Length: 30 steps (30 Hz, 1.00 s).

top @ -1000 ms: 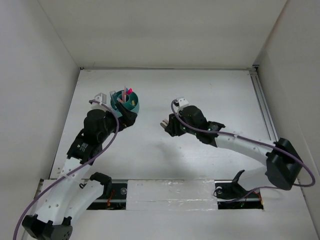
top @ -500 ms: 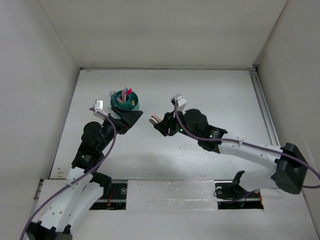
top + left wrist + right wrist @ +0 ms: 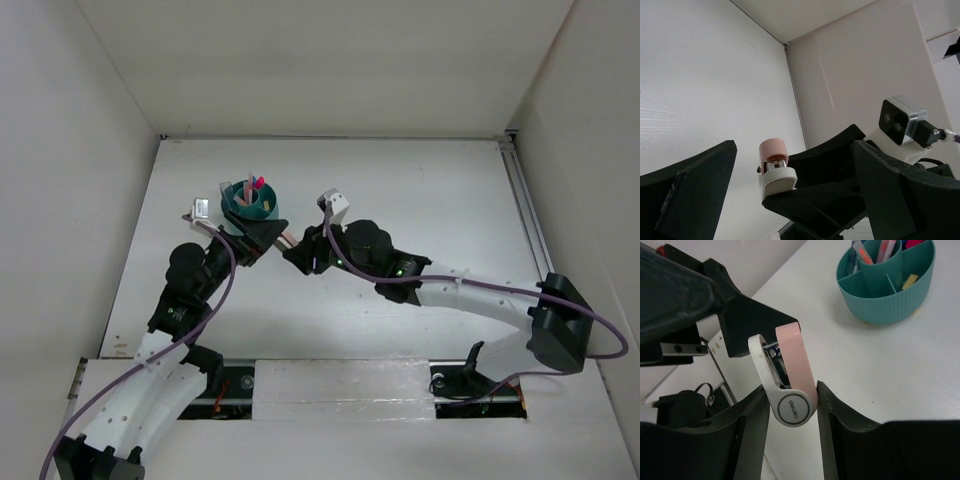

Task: Sort the stationery into containers
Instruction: Place the stapler in the storage box.

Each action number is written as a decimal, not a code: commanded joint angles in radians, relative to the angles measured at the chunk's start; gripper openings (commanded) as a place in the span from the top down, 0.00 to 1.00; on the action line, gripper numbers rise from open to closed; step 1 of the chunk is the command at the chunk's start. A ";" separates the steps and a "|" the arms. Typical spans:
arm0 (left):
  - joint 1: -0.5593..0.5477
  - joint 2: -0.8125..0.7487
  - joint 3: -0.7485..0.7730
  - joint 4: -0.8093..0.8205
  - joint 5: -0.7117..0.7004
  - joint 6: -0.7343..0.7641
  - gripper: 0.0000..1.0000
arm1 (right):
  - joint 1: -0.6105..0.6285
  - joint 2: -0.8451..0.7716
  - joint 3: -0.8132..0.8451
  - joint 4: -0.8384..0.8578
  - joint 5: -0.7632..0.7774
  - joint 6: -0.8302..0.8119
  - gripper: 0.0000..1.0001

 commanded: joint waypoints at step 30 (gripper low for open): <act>-0.007 0.031 0.001 -0.019 0.026 0.067 1.00 | 0.080 0.138 0.207 0.048 0.209 -0.054 1.00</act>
